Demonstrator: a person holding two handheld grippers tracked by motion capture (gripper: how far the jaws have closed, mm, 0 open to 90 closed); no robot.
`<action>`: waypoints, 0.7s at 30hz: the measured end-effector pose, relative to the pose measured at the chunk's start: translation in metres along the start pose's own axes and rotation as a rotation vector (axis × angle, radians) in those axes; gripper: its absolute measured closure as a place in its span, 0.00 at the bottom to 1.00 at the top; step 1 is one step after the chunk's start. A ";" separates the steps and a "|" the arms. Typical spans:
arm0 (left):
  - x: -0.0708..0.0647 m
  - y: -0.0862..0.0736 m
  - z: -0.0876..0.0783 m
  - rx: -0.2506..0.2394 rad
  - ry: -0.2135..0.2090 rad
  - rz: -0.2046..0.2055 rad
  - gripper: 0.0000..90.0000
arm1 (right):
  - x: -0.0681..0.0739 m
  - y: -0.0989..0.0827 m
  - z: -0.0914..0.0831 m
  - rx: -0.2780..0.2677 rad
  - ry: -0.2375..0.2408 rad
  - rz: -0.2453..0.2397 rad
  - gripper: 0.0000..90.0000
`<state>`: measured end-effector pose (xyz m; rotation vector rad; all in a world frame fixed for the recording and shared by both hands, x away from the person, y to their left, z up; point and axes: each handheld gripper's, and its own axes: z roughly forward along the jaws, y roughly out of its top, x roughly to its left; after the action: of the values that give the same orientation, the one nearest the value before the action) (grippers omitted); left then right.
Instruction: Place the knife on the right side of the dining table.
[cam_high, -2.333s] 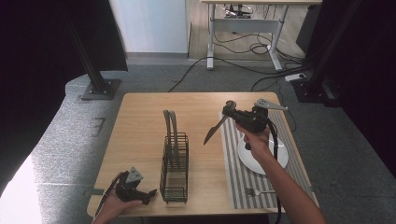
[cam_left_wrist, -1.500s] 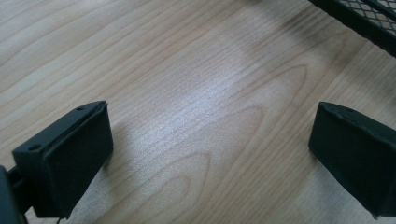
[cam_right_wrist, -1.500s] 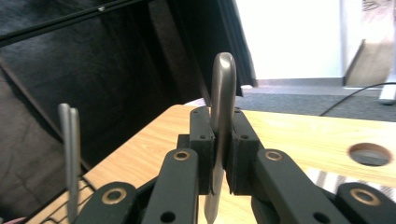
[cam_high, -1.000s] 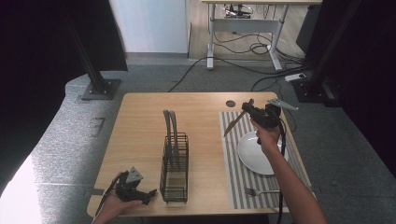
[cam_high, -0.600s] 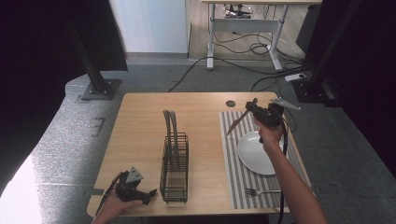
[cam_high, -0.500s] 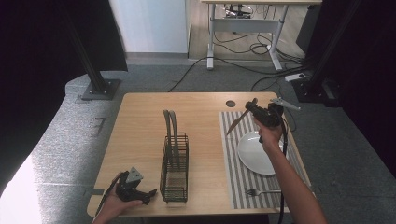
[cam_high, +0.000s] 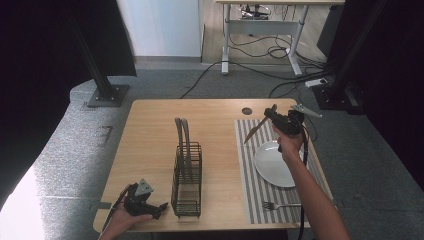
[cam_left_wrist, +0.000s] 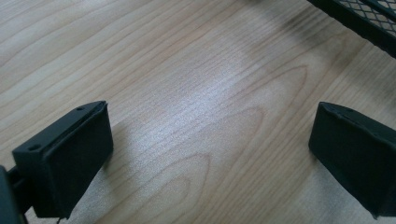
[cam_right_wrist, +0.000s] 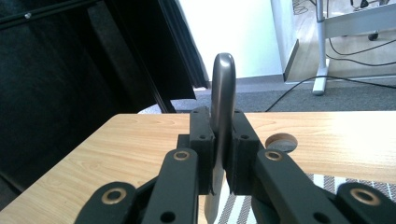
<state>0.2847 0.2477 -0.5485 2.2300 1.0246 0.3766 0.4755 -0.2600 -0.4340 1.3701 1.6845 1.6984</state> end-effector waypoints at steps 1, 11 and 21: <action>0.000 0.000 0.000 0.000 0.000 0.000 0.00 | -0.001 0.000 0.000 -0.002 0.002 0.001 0.92; 0.000 0.000 0.000 0.000 0.000 0.000 0.00 | -0.009 0.008 0.008 -0.007 -0.001 0.012 0.92; 0.000 0.000 0.000 0.000 -0.001 0.001 0.00 | -0.024 0.006 0.019 -0.016 -0.029 0.038 0.92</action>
<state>0.2849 0.2476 -0.5485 2.2303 1.0237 0.3760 0.5042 -0.2701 -0.4408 1.4213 1.6355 1.7004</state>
